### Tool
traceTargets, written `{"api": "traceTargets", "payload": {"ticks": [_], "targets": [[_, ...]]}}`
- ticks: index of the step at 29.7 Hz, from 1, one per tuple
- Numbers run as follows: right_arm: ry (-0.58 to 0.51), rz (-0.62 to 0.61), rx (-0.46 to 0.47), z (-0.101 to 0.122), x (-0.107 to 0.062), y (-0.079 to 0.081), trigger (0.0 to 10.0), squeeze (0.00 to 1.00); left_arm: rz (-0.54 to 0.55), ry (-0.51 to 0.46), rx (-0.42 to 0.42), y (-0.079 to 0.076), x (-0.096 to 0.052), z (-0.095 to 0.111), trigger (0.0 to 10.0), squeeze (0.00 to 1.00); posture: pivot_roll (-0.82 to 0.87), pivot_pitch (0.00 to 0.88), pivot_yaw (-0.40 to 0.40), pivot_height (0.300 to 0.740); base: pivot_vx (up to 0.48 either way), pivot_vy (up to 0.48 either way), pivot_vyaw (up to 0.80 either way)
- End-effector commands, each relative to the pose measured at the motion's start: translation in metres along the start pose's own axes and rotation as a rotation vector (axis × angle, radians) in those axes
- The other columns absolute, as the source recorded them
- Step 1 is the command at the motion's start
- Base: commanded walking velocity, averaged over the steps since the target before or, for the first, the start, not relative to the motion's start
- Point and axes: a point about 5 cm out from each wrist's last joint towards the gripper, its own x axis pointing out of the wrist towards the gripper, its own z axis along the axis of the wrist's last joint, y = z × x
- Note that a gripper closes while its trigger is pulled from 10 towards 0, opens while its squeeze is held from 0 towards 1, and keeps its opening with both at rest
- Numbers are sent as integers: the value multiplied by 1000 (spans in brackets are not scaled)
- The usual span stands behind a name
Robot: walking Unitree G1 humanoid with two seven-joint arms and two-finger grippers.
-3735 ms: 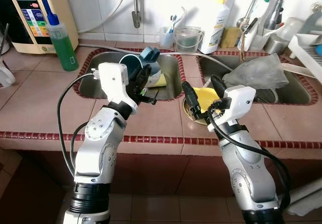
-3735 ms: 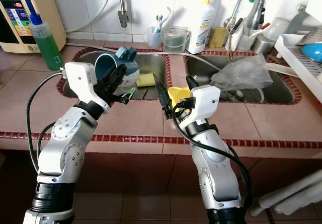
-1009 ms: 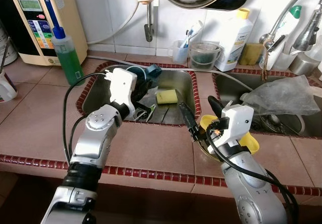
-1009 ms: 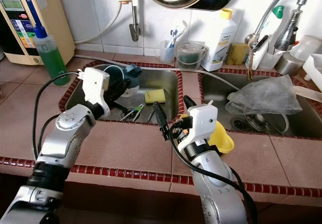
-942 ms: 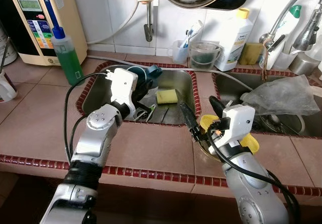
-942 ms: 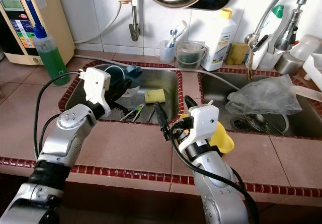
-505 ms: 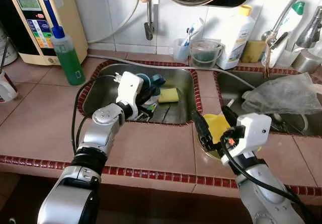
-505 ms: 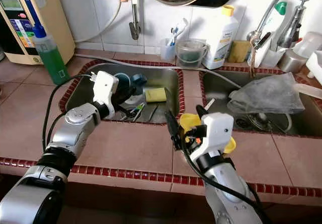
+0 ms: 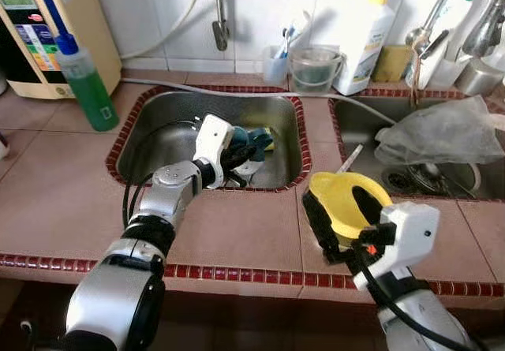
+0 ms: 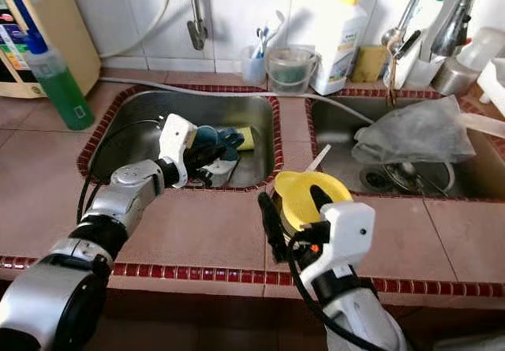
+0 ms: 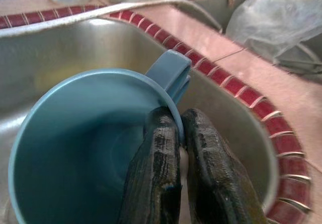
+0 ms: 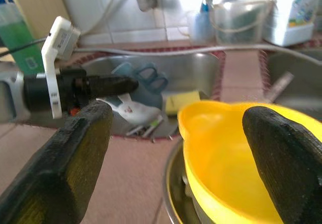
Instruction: Kitchen organization
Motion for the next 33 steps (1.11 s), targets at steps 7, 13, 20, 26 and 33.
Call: {"api": "traceTargets", "payload": {"ticks": [7, 13, 20, 26, 33], "targets": [[16, -2, 32, 8, -14, 11, 10000, 0, 89, 42, 21, 22, -7, 14, 10000, 0, -286, 239, 50, 740, 0, 0, 0], [27, -4, 41, 10, -19, 13, 10000, 0, 133, 106, 32, 31, -12, 14, 10000, 0, -284, 259, 50, 740, 0, 0, 0], [52, -21, 37, 10, -24, 12, 10000, 0, 181, 112, 32, 41, -17, 18, 10000, 0, -282, 264, 47, 740, 0, 0, 0], [57, -26, 34, 11, -24, 11, 10000, 0, 200, 98, 22, 45, -19, 23, 10000, 0, -282, 257, 46, 740, 0, 0, 0], [37, -23, 29, 14, -22, 9, 10000, 0, 206, 76, 11, 47, -19, 29, 10000, 529, -283, 252, 44, 740, 0, 0, 0]]}}
